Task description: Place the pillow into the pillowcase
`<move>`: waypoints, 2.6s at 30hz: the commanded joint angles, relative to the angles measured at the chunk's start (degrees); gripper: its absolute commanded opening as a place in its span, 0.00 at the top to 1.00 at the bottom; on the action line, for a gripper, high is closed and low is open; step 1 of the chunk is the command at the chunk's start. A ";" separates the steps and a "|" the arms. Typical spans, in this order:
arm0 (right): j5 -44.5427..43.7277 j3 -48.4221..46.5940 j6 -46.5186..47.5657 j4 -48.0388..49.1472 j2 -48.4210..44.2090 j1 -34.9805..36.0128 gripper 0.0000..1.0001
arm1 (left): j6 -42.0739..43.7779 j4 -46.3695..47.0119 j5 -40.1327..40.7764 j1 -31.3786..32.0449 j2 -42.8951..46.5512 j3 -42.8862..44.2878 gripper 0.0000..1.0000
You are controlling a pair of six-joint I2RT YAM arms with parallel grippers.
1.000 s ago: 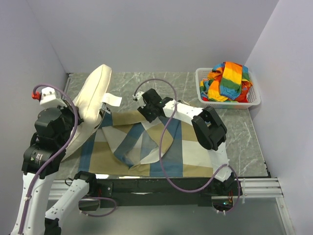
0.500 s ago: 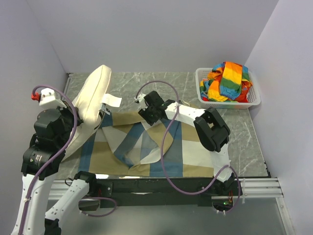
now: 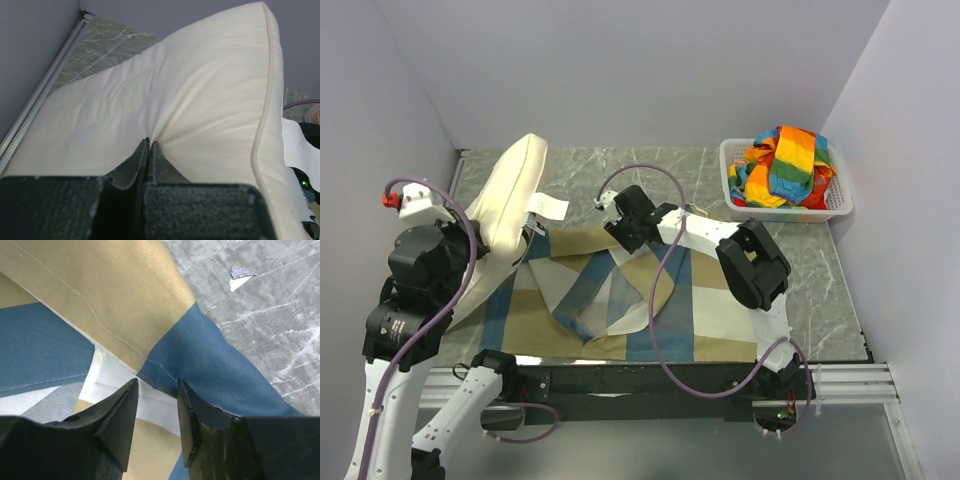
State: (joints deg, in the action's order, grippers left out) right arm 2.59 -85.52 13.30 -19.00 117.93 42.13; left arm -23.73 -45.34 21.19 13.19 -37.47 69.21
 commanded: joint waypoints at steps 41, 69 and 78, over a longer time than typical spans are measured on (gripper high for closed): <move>-9.09 -25.19 -1.61 -8.50 13.10 -0.73 1.00 | -4.74 7.72 -4.65 -0.18 6.36 -3.89 0.99; -8.04 6.30 -42.56 0.10 -16.76 2.77 0.36 | -26.37 24.07 -16.01 -0.18 2.75 -36.41 0.99; -9.09 11.15 -47.13 1.60 -13.87 11.57 0.35 | -30.24 24.51 -15.74 -0.01 6.18 -45.82 0.99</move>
State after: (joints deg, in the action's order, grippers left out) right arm -5.93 -76.16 -30.11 -20.51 103.42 51.99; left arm -51.90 -24.38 2.70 13.50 -32.86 25.56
